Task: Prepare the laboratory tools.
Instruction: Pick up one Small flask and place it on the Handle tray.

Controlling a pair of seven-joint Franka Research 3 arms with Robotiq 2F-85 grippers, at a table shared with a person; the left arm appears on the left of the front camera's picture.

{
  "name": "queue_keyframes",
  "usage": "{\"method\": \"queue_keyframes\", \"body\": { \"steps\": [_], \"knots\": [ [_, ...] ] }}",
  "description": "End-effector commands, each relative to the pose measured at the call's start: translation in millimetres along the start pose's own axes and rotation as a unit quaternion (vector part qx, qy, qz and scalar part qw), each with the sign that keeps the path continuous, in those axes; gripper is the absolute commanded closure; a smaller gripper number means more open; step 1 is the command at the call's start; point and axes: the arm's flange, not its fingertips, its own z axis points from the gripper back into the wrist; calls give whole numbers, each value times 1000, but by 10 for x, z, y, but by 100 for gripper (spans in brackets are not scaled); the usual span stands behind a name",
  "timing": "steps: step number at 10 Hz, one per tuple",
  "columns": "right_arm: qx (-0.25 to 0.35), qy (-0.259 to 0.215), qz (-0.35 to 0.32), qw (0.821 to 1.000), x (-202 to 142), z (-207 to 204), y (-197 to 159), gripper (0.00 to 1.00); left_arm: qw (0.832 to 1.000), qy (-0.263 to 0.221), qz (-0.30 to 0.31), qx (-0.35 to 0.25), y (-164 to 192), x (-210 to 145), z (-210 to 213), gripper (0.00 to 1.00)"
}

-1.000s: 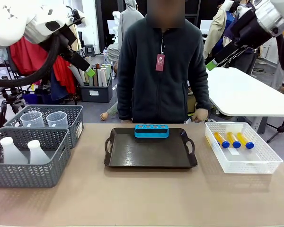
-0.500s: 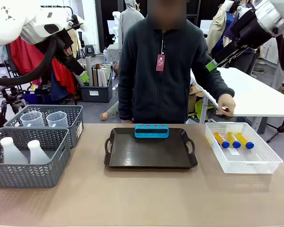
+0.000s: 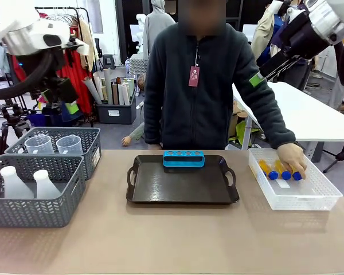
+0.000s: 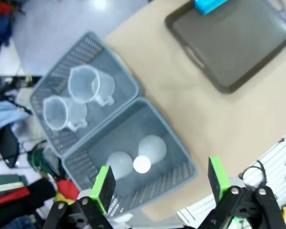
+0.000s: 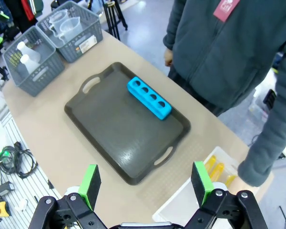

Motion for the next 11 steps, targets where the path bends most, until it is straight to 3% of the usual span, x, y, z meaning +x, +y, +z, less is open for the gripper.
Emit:
{"method": "queue_keyframes", "body": {
  "steps": [1, 4, 7, 11],
  "knots": [
    [2, -2, 0, 1000, 1, 7, -5, 0, 999, 14, 32, 3, 293, -210, -101, 0],
    [2, -2, 0, 1000, 1, 7, -5, 0, 994, 28, 104, -15, 748, -568, -321, 0],
    [2, -2, 0, 1000, 1, 7, -5, 0, 987, 79, 140, -13, 1076, -919, -607, 0],
    [2, -2, 0, 1000, 1, 7, -5, 0, 986, 75, 148, -18, 1127, -971, -619, 0]
  ]
}}
